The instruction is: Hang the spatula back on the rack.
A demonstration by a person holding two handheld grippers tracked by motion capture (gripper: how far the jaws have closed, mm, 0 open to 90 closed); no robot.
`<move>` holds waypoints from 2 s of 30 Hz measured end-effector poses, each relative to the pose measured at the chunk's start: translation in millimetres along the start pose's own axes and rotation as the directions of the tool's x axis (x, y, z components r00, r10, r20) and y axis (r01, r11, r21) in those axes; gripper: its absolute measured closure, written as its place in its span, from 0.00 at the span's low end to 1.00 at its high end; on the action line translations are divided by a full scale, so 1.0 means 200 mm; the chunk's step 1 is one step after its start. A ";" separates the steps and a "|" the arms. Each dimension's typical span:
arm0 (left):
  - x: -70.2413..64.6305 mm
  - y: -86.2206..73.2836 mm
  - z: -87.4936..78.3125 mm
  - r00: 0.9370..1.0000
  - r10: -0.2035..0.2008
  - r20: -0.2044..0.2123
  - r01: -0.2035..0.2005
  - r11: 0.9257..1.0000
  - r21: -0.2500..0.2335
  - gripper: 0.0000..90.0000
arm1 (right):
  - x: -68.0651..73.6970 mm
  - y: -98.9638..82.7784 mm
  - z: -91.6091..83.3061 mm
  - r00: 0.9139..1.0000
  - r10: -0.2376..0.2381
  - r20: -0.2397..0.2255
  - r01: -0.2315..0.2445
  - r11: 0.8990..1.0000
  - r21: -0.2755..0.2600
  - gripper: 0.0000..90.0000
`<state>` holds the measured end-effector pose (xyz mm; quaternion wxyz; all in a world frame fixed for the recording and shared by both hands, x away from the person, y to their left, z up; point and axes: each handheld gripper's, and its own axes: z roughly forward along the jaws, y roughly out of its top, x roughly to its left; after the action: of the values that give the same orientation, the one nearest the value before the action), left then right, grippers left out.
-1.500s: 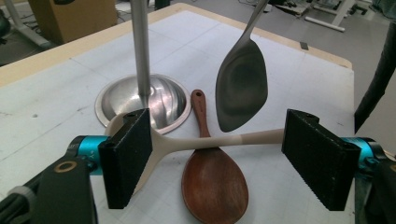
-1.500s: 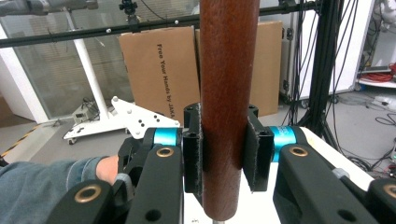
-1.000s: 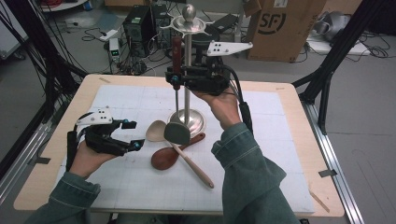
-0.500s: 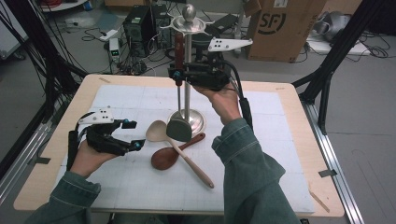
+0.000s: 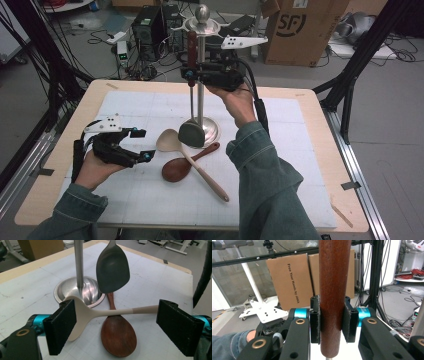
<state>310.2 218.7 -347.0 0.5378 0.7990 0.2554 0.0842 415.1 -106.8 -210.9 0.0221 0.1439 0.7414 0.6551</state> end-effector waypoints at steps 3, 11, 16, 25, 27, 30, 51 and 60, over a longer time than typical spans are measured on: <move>0.00 0.00 0.00 1.000 0.003 0.001 -0.003 1.000 0.007 0.19 | -0.01 0.00 0.00 1.000 0.003 0.009 -0.003 1.000 -0.001 0.81; 0.00 0.00 0.00 1.000 0.001 0.000 -0.001 1.000 0.008 0.18 | -0.04 -0.01 -0.02 0.999 0.019 0.037 -0.019 1.000 -0.008 0.81; 0.00 0.00 0.01 1.000 0.001 0.000 -0.001 1.000 0.008 0.17 | -0.06 -0.02 -0.01 0.999 0.020 0.050 -0.019 1.000 -0.012 0.81; 0.00 0.00 0.01 1.000 -0.002 0.006 0.002 1.000 0.008 0.17 | -0.08 -0.03 0.02 0.997 0.011 0.083 -0.010 1.000 -0.013 0.79; 0.00 0.00 0.01 1.000 -0.002 0.005 0.002 1.000 0.009 0.17 | -0.08 -0.03 0.02 0.996 0.011 0.090 -0.009 1.000 -0.019 0.78; -0.01 0.00 0.01 1.000 -0.001 0.001 0.001 1.000 0.009 0.17 | -0.09 -0.03 0.02 0.995 0.009 0.102 -0.007 1.000 -0.016 0.77; 0.00 0.00 0.01 1.000 0.008 -0.003 -0.007 1.000 0.025 0.16 | -0.07 -0.03 -0.06 0.992 0.001 0.129 0.001 1.000 -0.020 0.64; 0.00 0.00 0.01 1.000 0.009 -0.008 -0.009 0.999 0.031 0.15 | -0.05 -0.03 -0.14 0.992 0.015 0.127 -0.010 0.999 -0.035 0.62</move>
<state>310.7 217.5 -348.4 0.5240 0.8080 0.2552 0.0860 418.3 -137.0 -214.4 0.0675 0.1894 0.7262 0.6575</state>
